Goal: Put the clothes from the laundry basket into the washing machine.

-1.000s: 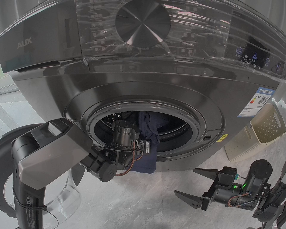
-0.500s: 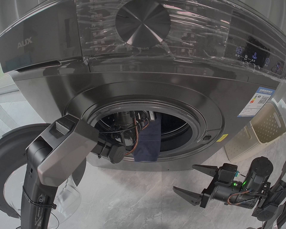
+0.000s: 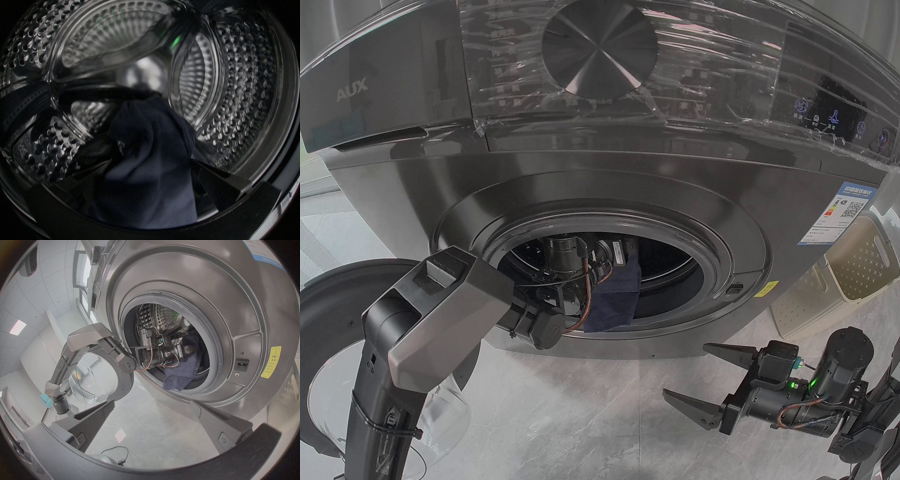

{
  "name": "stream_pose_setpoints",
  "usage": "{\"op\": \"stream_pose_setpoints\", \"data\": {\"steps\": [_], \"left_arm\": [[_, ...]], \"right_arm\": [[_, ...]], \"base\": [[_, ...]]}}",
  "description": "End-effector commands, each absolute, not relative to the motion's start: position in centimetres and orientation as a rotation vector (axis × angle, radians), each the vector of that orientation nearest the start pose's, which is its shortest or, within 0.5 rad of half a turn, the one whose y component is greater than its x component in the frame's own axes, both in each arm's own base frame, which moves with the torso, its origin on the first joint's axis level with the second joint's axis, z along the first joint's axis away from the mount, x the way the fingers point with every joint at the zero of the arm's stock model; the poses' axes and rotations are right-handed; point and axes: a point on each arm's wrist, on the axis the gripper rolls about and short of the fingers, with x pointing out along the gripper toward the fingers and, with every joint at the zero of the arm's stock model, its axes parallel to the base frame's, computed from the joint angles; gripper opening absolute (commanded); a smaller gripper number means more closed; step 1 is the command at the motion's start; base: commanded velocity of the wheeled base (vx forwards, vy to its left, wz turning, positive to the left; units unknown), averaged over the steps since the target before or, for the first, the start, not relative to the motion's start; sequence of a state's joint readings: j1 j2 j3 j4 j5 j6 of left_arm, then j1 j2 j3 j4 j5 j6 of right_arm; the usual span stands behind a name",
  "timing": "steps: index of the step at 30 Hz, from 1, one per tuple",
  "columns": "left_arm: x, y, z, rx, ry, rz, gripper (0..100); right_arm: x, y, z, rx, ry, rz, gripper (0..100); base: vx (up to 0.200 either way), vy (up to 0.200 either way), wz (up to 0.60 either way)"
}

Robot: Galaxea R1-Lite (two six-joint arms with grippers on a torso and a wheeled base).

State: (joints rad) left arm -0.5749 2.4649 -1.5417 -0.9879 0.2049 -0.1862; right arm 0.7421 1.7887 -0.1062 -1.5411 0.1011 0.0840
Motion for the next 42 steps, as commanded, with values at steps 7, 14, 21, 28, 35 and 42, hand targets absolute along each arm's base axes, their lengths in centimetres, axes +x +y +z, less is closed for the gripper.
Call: {"op": "stream_pose_setpoints", "data": {"steps": [7,14,21,28,35,42], "left_arm": [[41.4,-26.8,7.1,-0.146,0.115,-0.381,100],[43.1,-26.5,7.3,-0.147,0.089,-0.359,0],[43.7,-27.0,7.4,-0.173,0.074,-0.365,0],[46.2,-26.9,10.1,-0.252,-0.082,-0.334,0],[47.1,-27.5,12.6,-0.315,-0.2,-0.329,0],[47.4,-27.6,11.9,-0.31,-0.199,-0.308,0]], "right_arm": [[16.0,15.4,9.6,0.032,0.175,0.848,100],[16.0,15.4,9.6,0.031,0.177,0.848,100],[15.8,15.5,9.4,0.033,0.187,0.856,100],[15.6,15.8,9.5,0.038,0.187,0.849,100],[15.6,15.8,9.4,0.039,0.19,0.849,100],[15.6,15.7,9.4,0.041,0.194,0.848,100]], "base": [[0.0,0.0,0.0],[0.0,0.0,0.0],[0.0,0.0,0.0],[0.0,0.0,0.0],[0.0,0.0,0.0],[0.0,0.0,0.0]]}}
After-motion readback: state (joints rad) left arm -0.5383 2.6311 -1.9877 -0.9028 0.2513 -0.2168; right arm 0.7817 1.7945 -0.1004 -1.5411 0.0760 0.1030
